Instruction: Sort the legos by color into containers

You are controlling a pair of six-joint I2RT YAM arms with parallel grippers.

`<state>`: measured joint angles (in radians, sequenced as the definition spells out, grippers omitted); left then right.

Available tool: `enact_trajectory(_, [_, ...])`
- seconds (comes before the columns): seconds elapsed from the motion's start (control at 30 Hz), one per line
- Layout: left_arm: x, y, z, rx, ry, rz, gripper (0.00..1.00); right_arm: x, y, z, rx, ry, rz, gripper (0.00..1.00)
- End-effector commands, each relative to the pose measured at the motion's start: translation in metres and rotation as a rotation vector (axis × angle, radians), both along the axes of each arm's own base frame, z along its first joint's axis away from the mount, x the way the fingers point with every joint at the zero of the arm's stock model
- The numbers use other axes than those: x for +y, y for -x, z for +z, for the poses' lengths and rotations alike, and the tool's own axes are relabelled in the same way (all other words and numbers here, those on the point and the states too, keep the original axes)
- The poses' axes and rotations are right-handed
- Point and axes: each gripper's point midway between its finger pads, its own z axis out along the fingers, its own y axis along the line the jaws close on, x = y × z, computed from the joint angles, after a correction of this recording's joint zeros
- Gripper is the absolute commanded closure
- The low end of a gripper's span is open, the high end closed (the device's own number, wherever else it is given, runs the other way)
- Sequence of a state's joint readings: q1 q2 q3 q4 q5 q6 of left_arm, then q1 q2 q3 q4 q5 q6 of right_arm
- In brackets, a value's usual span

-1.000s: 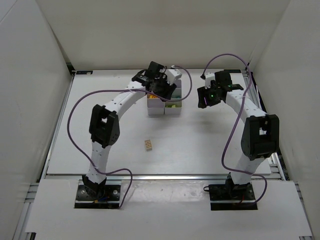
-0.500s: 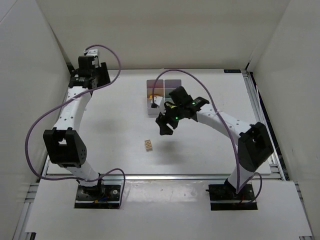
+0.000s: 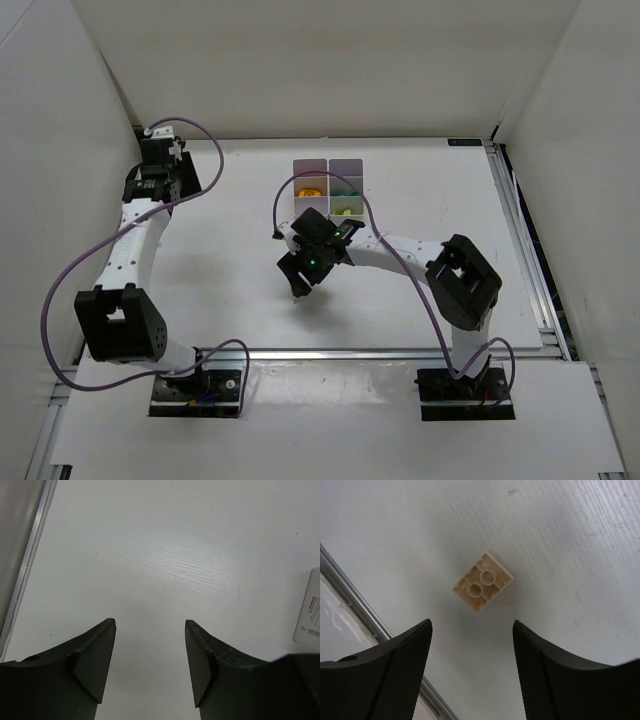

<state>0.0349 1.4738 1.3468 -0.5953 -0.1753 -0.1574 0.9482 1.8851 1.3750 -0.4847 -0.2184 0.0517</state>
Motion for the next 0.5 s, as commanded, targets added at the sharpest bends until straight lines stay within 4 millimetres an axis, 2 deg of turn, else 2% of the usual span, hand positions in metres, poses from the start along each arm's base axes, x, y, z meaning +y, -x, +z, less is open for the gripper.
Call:
enact_trajectory(0.0, [0.009, 0.011, 0.013, -0.040, -0.034, 0.024, 0.32, 0.023, -0.014, 0.021, -0.072, -0.041, -0.132, 0.30])
enact_trajectory(0.13, [0.011, 0.020, 0.012, -0.042, -0.039, 0.031, 0.32, 0.024, -0.020, 0.015, -0.107, -0.007, -0.211, 0.33])
enact_trajectory(0.23, [0.011, 0.025, 0.014, -0.055, -0.047, 0.025, 0.32, 0.015, -0.038, 0.005, -0.184, 0.063, -0.308, 0.41])
enact_trajectory(0.33, [0.012, 0.028, 0.020, -0.070, -0.061, 0.018, 0.31, 0.012, -0.051, 0.004, -0.223, 0.088, -0.353, 0.39])
enact_trajectory(0.47, [0.012, 0.030, 0.014, -0.063, -0.066, 0.013, 0.31, 0.017, -0.046, 0.003, -0.187, 0.087, -0.363, 0.39])
